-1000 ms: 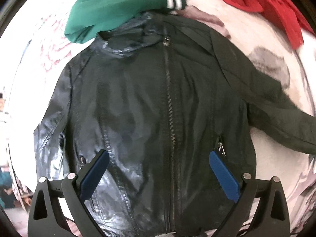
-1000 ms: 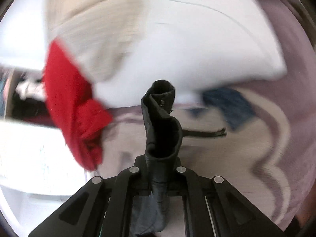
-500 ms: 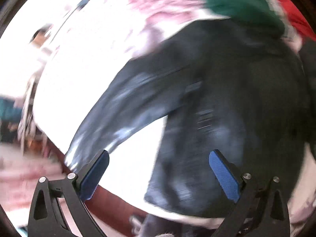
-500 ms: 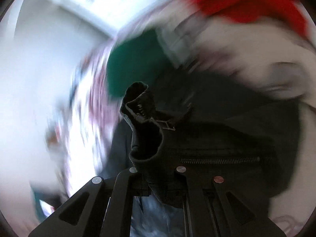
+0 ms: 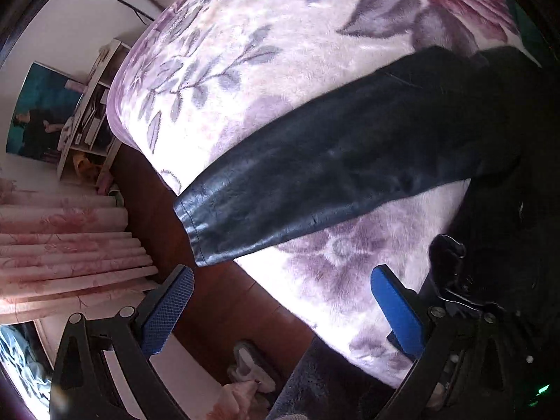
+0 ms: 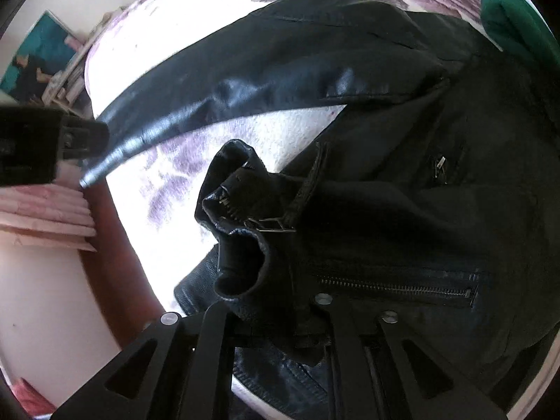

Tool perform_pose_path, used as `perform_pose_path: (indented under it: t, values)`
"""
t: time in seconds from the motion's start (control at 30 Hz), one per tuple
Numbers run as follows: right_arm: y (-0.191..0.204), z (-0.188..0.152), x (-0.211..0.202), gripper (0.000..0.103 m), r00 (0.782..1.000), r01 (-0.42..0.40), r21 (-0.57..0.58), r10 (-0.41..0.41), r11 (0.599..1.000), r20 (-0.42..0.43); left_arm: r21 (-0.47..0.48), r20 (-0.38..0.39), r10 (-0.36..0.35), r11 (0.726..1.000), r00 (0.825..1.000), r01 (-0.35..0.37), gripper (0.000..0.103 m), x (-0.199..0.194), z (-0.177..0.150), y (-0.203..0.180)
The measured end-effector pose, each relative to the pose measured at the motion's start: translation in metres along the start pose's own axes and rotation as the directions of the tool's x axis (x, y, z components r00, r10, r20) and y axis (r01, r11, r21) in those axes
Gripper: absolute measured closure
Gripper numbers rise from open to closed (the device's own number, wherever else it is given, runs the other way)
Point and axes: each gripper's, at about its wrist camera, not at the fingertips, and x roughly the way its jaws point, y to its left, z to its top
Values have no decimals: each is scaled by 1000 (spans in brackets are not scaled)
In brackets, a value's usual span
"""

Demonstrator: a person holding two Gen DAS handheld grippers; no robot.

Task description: Fold large clothes

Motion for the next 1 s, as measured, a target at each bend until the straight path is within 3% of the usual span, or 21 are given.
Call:
perform_pose_path:
  t: [0.07,0.1,0.13,0.17,0.2,0.27,0.37,0.47,0.53,0.6,0.63,0.67,0.77,0.83,0.97,1.0]
  values:
    - [-32,5,-15,88,996,-85,96,85,992,3,-8,8,-18,1000,1000,18,0,-5,4,3]
    - [-45,3,-24,57,995,-102,156,102,982,5,-9,16,-23,1000,1000,23,0,-7,7,5]
    - [-58,0,-34,38,993,-114,213,114,970,13,-7,26,-23,1000,999,23,0,-10,9,5]
    - [-73,-4,-46,26,991,-134,272,128,953,40,-2,36,-24,1000,999,24,0,-13,10,4]
    - [-88,-10,-58,26,990,-139,328,123,934,67,2,43,-25,1000,999,25,0,-13,13,5]
    - [-108,-17,-75,26,996,-74,392,52,917,68,11,54,-22,1000,998,22,0,-16,15,5]
    - [-132,-36,-89,26,993,86,468,-113,879,29,-9,28,-27,1000,999,27,0,-8,16,11]
    - [-155,-43,-84,26,998,50,558,-66,828,9,-48,-20,-30,998,999,29,0,6,15,24]
    - [-184,-40,-72,26,997,77,599,-78,797,-24,-70,-46,-28,997,999,25,0,14,13,32]
    - [-199,-39,-51,26,995,102,604,-69,791,-78,-100,-71,-37,995,997,30,0,23,10,42]
    - [-202,-48,-26,27,979,168,586,-68,793,-190,-122,-84,-45,992,995,34,0,29,9,49]
    - [-211,-46,-15,28,971,189,579,-63,793,-231,-141,-93,-54,989,994,40,0,32,8,54]
    - [-216,-52,-20,28,970,184,602,-43,777,-241,-219,-130,-92,974,987,62,0,45,5,76]
    - [-229,-64,-37,28,986,85,713,45,696,-161,-239,-134,-97,969,986,63,0,48,4,84]
    - [-253,-106,-43,28,980,-103,905,198,412,21,-255,-132,-95,965,987,59,0,52,5,97]
    - [-260,-112,-39,29,974,-145,920,217,363,68,-262,-133,-96,963,986,58,0,54,6,99]
